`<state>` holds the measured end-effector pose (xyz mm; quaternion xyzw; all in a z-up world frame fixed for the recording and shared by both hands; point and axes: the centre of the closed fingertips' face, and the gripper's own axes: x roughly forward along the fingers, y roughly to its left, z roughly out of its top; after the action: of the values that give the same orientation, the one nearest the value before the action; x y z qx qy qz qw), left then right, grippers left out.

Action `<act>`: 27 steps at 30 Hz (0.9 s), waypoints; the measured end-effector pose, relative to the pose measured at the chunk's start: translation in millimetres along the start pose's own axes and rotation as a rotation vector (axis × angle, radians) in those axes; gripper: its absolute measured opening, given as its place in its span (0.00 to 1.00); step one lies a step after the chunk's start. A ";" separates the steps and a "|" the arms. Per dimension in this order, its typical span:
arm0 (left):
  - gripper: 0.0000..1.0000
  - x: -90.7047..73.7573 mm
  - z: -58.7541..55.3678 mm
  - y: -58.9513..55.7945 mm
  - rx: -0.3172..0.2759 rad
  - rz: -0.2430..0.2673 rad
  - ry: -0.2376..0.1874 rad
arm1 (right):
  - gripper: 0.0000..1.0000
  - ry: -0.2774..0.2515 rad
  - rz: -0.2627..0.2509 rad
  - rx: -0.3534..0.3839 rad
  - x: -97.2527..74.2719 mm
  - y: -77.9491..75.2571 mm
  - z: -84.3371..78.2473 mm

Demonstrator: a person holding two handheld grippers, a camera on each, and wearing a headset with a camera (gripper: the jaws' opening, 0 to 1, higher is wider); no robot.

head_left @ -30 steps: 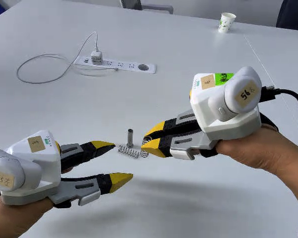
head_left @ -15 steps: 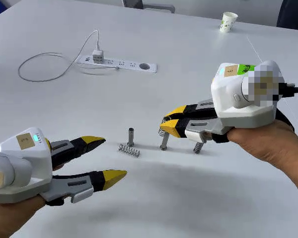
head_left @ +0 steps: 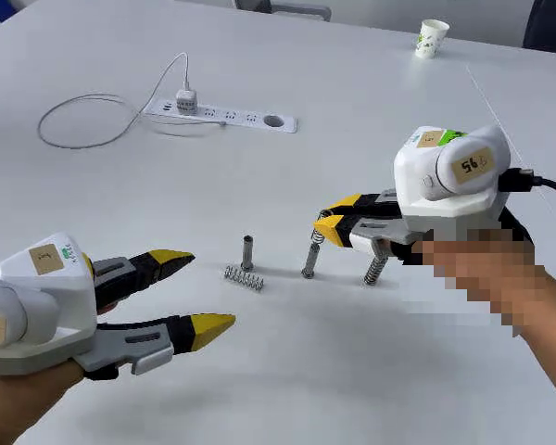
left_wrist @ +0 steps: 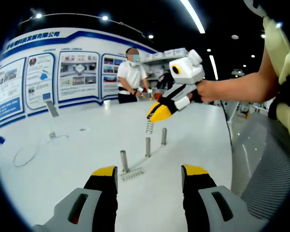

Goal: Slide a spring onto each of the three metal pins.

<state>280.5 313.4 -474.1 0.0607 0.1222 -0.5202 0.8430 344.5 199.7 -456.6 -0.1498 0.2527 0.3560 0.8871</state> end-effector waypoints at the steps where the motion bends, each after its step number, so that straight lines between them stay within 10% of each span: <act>1: 0.54 -0.1 0.0 0.2 0.000 0.000 0.000 | 0.11 0.002 0.001 0.001 0.9 0.0 -1.1; 27: 0.54 -1.3 -3.2 0.8 0.000 -0.002 0.013 | 0.11 0.035 -0.004 0.062 22.6 -1.1 -30.5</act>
<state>280.2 315.5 -476.8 0.0638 0.1278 -0.5209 0.8416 348.9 198.0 -494.3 -0.1288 0.2787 0.3433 0.8876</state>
